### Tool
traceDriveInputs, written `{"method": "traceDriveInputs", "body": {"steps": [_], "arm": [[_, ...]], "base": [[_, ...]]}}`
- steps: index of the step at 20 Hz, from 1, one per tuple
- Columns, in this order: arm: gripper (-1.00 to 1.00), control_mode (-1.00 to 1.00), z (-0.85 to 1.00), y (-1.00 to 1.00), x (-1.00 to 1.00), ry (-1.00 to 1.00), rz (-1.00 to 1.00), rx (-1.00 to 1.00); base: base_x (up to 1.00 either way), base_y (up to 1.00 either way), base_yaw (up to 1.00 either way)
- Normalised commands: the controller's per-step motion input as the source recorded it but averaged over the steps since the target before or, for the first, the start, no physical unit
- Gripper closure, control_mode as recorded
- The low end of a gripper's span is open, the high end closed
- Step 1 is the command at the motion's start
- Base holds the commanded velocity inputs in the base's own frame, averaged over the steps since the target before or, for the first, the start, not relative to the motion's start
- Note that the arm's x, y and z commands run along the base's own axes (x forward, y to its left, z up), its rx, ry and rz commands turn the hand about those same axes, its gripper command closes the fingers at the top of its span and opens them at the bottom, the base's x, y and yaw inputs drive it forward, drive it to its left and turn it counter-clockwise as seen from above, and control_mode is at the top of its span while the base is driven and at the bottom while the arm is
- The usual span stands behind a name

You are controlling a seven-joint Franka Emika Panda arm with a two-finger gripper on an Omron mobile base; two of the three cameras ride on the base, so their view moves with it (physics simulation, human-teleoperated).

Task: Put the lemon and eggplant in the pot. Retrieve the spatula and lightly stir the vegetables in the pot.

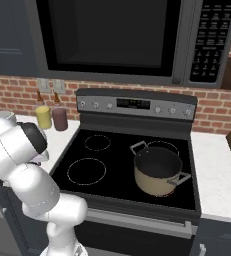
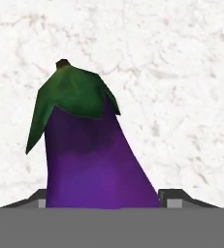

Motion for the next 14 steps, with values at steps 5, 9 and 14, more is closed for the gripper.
{"method": "traceDriveInputs", "body": {"steps": [5, 9, 14], "arm": [[1.00, -1.00, 0.47, -0.11, -0.43, -0.10, -0.02, 0.00], [1.00, -1.00, 0.98, -0.34, -0.64, -0.16, -0.11, 0.04], [1.00, -1.00, 1.00, -0.55, -0.48, -0.07, -0.22, 0.11]], "base": [[0.00, 0.00, 0.00], [0.00, 0.00, 0.00], [0.00, 0.00, 0.00]]}}
